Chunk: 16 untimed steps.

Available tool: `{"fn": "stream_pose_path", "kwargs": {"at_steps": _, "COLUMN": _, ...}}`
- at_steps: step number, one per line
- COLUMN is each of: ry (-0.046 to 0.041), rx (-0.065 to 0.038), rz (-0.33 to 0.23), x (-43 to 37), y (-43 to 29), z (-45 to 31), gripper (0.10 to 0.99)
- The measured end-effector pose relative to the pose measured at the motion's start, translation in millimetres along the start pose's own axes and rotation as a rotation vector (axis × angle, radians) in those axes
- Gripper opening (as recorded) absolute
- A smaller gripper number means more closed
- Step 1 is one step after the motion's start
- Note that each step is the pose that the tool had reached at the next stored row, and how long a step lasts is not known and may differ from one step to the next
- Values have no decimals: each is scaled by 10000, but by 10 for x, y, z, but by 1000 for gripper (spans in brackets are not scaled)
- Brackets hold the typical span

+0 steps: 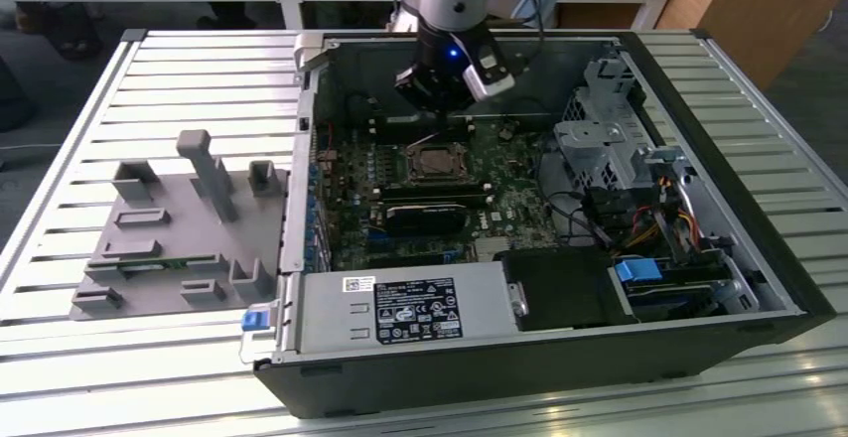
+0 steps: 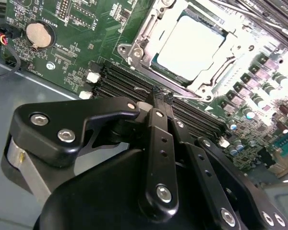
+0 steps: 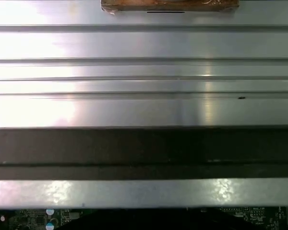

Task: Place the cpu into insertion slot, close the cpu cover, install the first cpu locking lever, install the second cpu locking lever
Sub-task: 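Install the first cpu locking lever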

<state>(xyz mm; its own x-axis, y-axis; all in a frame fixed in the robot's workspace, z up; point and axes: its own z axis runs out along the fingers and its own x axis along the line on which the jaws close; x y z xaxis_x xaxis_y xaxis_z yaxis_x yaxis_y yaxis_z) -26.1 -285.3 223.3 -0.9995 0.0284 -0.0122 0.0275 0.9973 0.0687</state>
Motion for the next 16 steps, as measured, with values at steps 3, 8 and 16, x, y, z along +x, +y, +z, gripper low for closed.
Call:
{"fn": "stream_pose_path", "kwargs": {"at_steps": 3, "ry": 0, "rx": -1, "rz": 0, "x": -19, "y": 4, "z": 29, "gripper": 106}}
{"fn": "stream_pose_path", "kwargs": {"at_steps": 8, "ry": 0, "rx": 5, "rz": 0, "x": -38, "y": 7, "z": 85, "gripper": 106}}
{"fn": "stream_pose_path", "kwargs": {"at_steps": 16, "ry": 4, "rx": 71, "rz": 1, "x": -66, "y": 15, "z": 166, "gripper": 106}}
